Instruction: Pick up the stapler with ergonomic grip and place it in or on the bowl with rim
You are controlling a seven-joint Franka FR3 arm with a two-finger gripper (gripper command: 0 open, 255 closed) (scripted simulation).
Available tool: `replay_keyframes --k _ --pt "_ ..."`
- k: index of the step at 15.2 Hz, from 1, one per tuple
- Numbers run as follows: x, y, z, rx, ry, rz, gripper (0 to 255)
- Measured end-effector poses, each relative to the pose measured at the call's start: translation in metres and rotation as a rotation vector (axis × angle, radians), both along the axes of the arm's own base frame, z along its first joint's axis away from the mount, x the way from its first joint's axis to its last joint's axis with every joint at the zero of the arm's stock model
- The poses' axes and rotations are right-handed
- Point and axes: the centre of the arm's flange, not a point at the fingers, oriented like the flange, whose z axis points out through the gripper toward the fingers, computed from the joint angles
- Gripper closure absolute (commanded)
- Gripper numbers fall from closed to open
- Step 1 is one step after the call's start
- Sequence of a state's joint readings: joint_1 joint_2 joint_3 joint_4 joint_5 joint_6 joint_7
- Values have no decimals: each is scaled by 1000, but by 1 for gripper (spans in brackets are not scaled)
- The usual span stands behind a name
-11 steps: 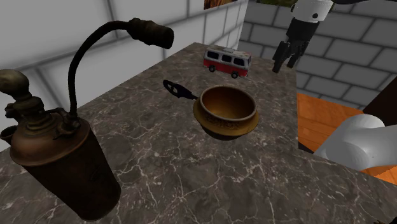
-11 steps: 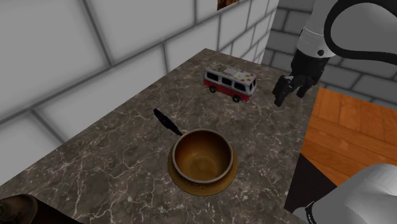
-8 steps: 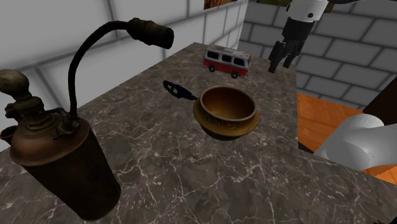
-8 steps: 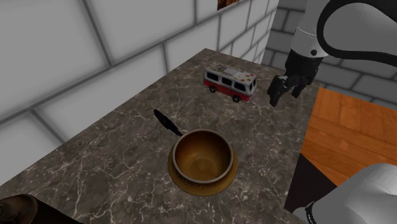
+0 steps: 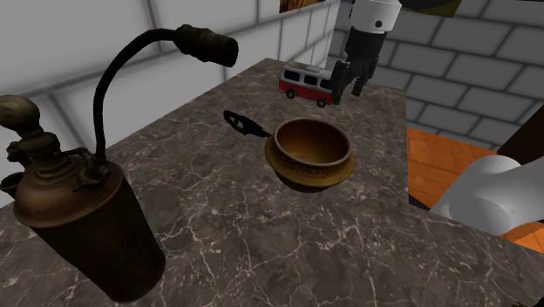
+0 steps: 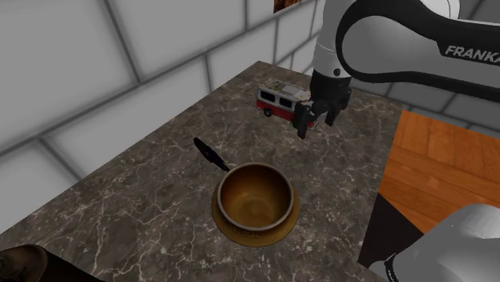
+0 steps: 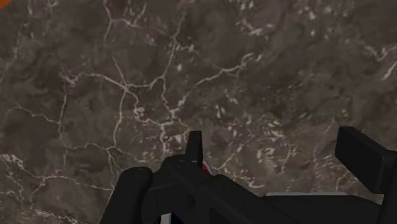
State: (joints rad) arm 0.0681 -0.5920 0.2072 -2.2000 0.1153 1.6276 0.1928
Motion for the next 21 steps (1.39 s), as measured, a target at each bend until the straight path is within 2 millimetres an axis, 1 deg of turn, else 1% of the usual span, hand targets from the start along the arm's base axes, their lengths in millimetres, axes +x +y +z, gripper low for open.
replay_keyframes --k 6,8,10,12,16,17,19,21 --pt "29 74 -2 1 3 63 0" --pt "35 94 -3 1 5 84 0" --pt "44 122 -6 1 7 105 0" --pt "54 145 -11 1 8 126 0" --pt "71 197 -10 2 11 168 0" --pt "74 213 -12 3 11 178 0" --pt "77 234 -18 3 13 199 0" --pt "80 244 -23 3 14 205 0"
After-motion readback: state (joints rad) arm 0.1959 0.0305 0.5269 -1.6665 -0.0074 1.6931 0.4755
